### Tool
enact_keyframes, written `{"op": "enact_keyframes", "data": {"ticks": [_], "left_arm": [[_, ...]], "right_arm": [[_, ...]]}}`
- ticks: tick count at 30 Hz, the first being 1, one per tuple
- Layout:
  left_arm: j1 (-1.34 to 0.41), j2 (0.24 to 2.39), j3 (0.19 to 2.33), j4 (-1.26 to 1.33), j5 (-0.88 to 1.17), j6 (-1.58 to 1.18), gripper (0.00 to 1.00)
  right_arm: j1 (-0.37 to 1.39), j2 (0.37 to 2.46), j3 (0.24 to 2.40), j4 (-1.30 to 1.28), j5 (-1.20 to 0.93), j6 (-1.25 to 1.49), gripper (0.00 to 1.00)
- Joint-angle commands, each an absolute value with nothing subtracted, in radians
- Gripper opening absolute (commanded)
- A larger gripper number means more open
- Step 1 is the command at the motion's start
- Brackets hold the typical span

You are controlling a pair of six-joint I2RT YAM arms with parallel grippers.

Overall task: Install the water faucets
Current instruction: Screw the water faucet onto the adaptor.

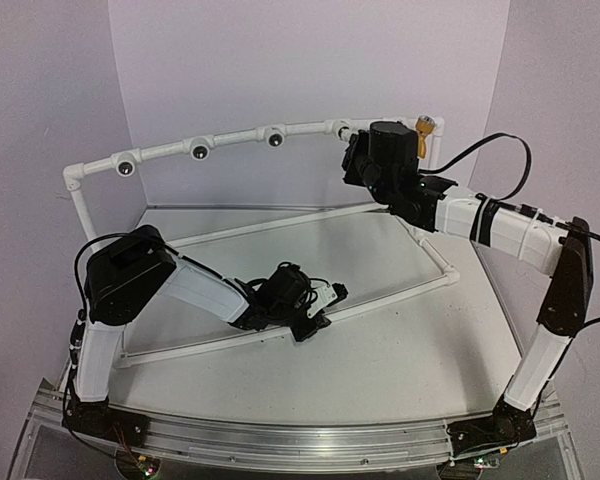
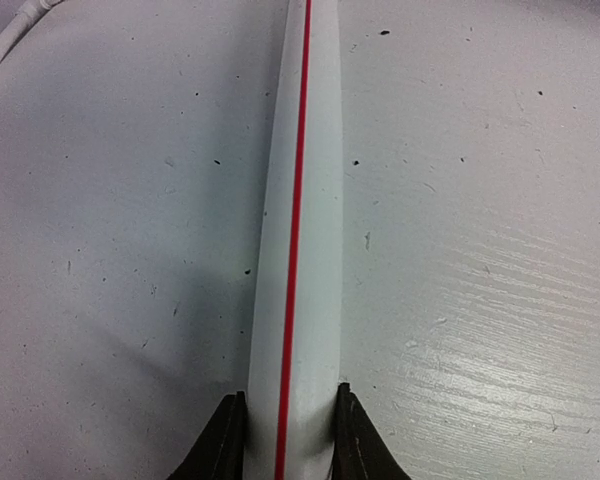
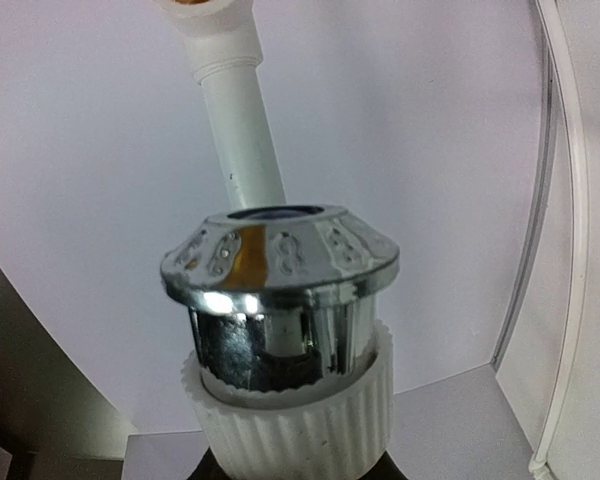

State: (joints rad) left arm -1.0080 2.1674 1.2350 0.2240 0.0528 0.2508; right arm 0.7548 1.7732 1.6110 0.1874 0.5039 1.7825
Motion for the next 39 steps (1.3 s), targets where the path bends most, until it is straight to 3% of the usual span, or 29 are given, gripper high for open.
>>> {"op": "enact_keyframes", "data": {"ticks": [1,9,16,30,39], "left_arm": [[-1.051,2.303,1.17,-0.072,0.017,0.125,0.0],[-1.052,2.302,1.17,-0.074,0.015,0.123,0.0],[-1.051,2.304,1.17,-0.074,0.013,0.122,0.0],[-1.052,2.306,1.173,-0.075,0.013,0.121,0.0],[-1.052,2.309,1.178,-0.079,0.014,0.123,0.0]], "right_arm": [[0.739,1.78,1.599,0.321,0.444,1.661,0.04],[0.772,1.754,1.566,0.352,0.494,1.434,0.08],[0.814,1.691,1.483,0.371,0.6,1.152,0.01],[0.842,1.708,1.412,0.653,0.636,0.39,0.0],[0.842,1.713,1.425,0.67,0.633,0.591,0.03]]}}
